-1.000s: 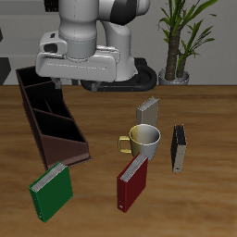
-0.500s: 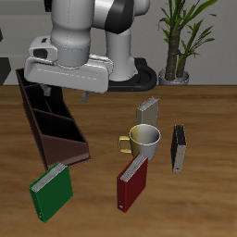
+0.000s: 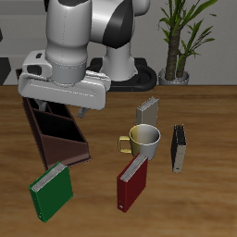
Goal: Place the green book into the right desk caddy's right compartment
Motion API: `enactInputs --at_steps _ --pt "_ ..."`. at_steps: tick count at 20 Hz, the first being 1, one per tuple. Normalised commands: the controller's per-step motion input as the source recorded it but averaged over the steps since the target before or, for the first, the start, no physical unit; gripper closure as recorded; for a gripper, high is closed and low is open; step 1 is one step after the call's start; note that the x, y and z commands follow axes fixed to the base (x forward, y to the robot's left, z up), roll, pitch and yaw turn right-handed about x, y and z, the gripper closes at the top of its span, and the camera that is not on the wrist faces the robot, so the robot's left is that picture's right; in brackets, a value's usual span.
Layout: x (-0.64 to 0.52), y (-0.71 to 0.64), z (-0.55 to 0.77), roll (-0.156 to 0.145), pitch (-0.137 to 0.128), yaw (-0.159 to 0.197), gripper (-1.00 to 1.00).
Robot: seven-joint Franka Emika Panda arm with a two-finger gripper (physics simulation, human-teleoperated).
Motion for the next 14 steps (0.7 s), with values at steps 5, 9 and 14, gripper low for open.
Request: enactInputs --at_steps 5,9,14 --pt "0.21 0.13 -0.08 0.103 -0.023 0.026 -1.0" --pt "0.09 0.07 -0.09 0.073 -0.006 0.016 -1.0" --pt "0.08 -0.18 -0.11 0.042 -0.023 0.007 -1.0"
